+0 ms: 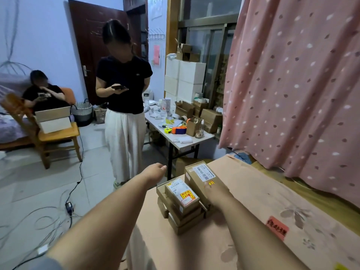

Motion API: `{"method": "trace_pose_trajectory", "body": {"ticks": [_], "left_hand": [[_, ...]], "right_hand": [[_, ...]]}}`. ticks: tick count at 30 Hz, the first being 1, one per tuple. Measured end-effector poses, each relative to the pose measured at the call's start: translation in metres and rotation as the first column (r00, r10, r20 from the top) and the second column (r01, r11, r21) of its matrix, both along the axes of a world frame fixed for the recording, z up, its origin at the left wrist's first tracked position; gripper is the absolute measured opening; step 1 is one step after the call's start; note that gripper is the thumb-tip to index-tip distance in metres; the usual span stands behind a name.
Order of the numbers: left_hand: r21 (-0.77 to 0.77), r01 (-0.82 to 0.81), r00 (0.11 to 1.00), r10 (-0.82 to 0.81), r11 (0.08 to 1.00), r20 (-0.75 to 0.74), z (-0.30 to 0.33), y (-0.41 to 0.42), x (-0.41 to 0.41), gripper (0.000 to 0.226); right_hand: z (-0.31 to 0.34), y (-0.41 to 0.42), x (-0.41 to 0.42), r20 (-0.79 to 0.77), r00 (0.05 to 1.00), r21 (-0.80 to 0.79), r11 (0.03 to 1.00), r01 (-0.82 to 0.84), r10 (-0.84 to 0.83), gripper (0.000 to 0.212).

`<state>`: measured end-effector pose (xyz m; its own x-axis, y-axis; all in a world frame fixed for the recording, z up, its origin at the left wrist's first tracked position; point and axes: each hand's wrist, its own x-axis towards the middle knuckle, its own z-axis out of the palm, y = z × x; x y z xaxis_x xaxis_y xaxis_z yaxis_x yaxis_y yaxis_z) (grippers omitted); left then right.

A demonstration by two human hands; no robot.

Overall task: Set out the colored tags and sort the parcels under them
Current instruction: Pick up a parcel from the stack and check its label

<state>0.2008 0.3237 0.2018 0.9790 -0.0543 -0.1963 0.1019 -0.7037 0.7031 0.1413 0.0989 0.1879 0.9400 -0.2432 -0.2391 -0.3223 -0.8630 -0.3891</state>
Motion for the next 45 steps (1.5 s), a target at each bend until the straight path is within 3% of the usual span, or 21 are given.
{"method": "trace_pose_trajectory", "body": {"ticks": [7,11,14,17,20,26,28,30,32,37,40,42,45], "left_hand": [[-0.146,-0.019,0.984,-0.007,0.989,-0.176,-0.077,0.005,0.049,0.034],[-0.302,-0.031,0.957,-0.059,0.953,-0.285,-0.108,0.004,0.070,0.030],[-0.386,-0.019,0.943,-0.112,0.922,-0.313,-0.137,0.002,0.080,0.039],[-0.456,-0.055,0.930,-0.121,0.888,-0.348,-0.147,0.000,0.074,0.033],[-0.517,-0.075,0.932,-0.124,0.853,-0.340,-0.156,-0.002,0.069,0.033],[-0.531,-0.203,0.941,0.015,0.822,-0.337,-0.162,-0.006,0.065,0.036],[-0.519,-0.262,0.944,0.105,0.813,-0.313,-0.184,-0.006,0.069,0.047],[-0.535,-0.304,0.939,0.154,0.788,-0.307,-0.204,-0.004,0.072,0.054],[-0.581,-0.356,0.926,0.195,0.732,-0.322,-0.202,-0.006,0.073,0.044],[-0.740,-0.422,0.906,0.279,0.523,-0.318,-0.134,-0.014,0.078,0.028],[-0.815,-0.373,0.921,0.284,0.445,-0.266,-0.084,-0.027,0.097,0.030],[-0.852,-0.351,0.930,0.248,0.389,-0.270,-0.048,-0.040,0.107,0.051],[-0.923,-0.242,0.970,0.070,0.300,-0.232,0.001,-0.062,0.107,0.056]], "right_hand": [[-0.071,0.025,0.023,-0.217,0.965,0.150,0.972,0.183,-0.148,0.051],[-0.092,0.036,0.037,-0.300,0.910,0.226,0.906,0.358,-0.285,0.048],[-0.109,0.044,0.044,-0.320,0.874,0.295,0.838,0.459,-0.365,0.049],[-0.136,0.044,0.052,-0.284,0.832,0.378,0.742,0.553,-0.476,0.061],[-0.127,0.053,0.051,-0.293,0.796,0.493,0.630,0.600,-0.530,0.047],[-0.123,0.072,0.055,-0.230,0.782,0.367,0.693,0.621,-0.579,0.050],[-0.120,0.082,0.056,-0.232,0.764,0.417,0.648,0.637,-0.602,0.045],[-0.120,0.091,0.059,-0.202,0.764,0.520,0.594,0.613,-0.612,0.040],[-0.119,0.099,0.064,-0.208,0.716,0.628,0.471,0.620,-0.666,0.038],[-0.076,0.107,0.063,-0.121,0.746,0.691,0.484,0.537,-0.655,0.051],[-0.048,0.097,0.066,-0.042,0.807,0.837,0.420,0.350,-0.589,0.074],[-0.031,0.088,0.070,-0.005,0.834,0.941,0.279,0.190,-0.552,0.084],[0.002,0.071,0.074,0.105,0.827,0.986,0.165,-0.015,-0.553,0.062]]}}
